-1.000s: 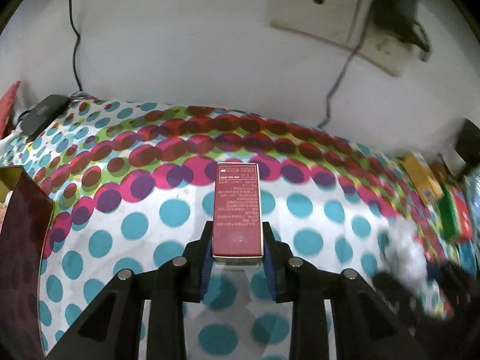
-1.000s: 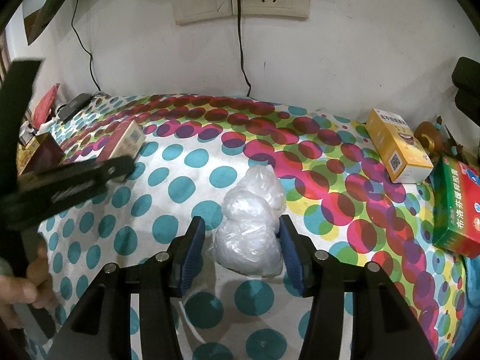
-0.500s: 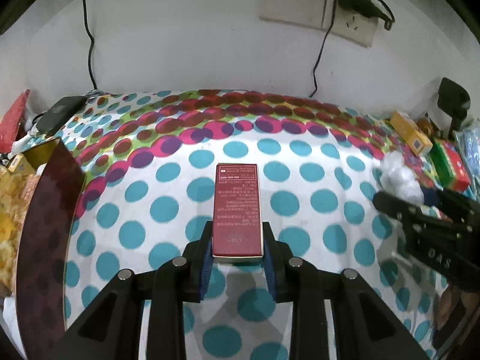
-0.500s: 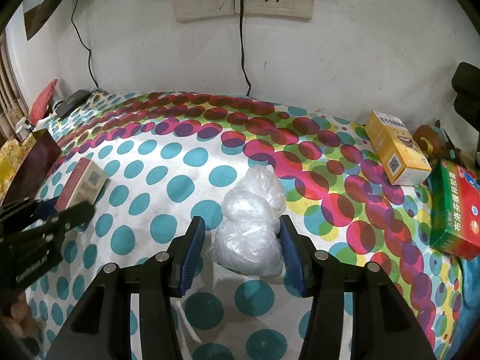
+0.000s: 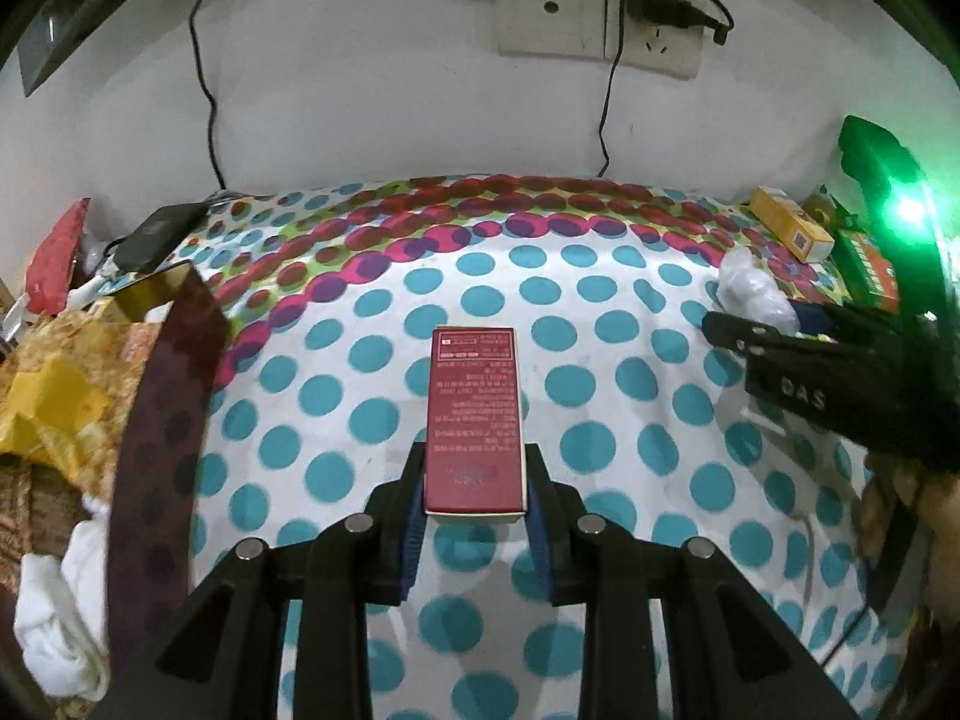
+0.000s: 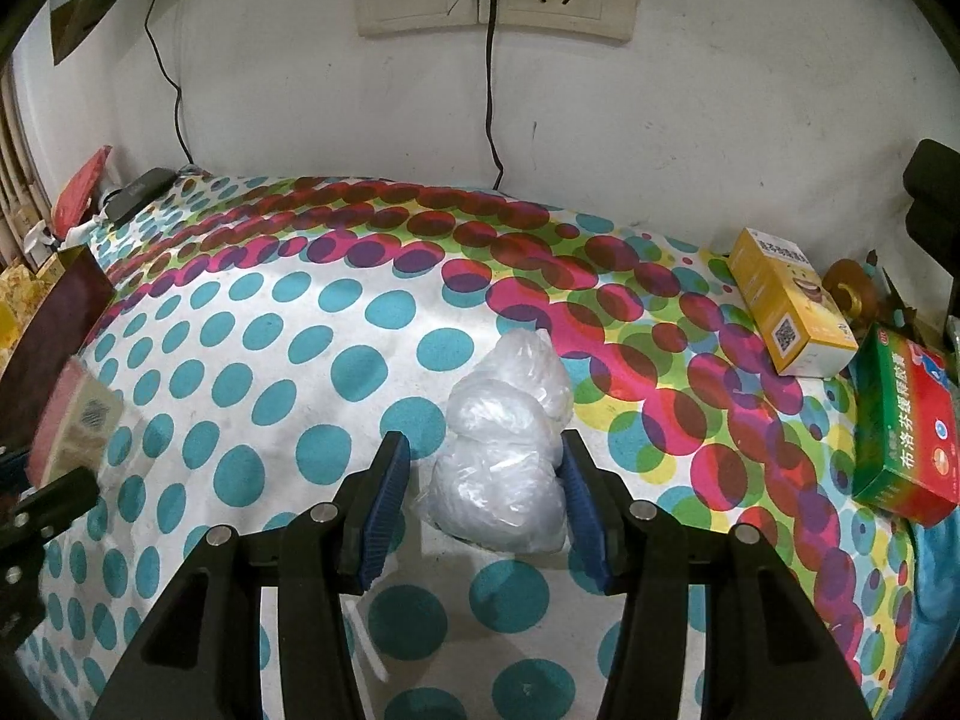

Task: Organize objects
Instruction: 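Lift the red box and carry it over the gold tray with the left gripper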

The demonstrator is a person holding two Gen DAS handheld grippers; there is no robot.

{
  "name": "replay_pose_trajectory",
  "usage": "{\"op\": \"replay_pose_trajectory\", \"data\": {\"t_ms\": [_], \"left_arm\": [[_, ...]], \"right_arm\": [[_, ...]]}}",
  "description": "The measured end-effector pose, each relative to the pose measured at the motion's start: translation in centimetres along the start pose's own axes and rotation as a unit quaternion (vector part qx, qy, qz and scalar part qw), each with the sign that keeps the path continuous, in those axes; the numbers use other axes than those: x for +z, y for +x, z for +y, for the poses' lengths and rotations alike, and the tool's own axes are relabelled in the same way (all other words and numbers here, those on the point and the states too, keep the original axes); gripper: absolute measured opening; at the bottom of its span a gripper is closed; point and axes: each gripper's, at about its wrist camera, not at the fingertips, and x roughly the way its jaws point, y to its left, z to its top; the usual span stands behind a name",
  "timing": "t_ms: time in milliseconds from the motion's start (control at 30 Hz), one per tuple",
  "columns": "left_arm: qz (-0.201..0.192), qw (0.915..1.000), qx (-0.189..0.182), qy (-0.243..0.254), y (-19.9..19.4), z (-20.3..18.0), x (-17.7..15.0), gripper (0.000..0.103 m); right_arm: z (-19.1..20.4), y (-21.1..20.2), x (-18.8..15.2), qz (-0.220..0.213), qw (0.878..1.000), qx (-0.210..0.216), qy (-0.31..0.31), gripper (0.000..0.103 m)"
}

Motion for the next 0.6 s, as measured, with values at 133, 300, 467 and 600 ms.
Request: {"op": "replay_pose_trajectory", "data": {"t_ms": [133, 300, 467, 600], "left_arm": [[-0.011, 0.9998, 0.018, 0.006, -2.0, 0.8, -0.8, 0.029], [-0.018, 0.9995, 0.028, -0.002, -4.8, 2.9, -1.9, 0.029], [-0.023, 0.9984, 0.043, -0.031, -7.5, 6.6, -2.9, 0.029], [-0.024, 0.9964, 0.059, -0.056, -9.1, 10.1, -3.6, 0.029]], "right_arm": [[0.0, 0.0, 0.0, 0.0, 1.0, 0.0, -0.001, 0.049], [-0.1, -0.1, -0.1, 0.0, 1.0, -0.002, -0.004, 0.049], [0.0, 0.0, -0.2, 0.0, 1.0, -0.002, -0.007, 0.049], [0.0, -0.1, -0.3, 0.0, 1.0, -0.002, -0.007, 0.049]]}}
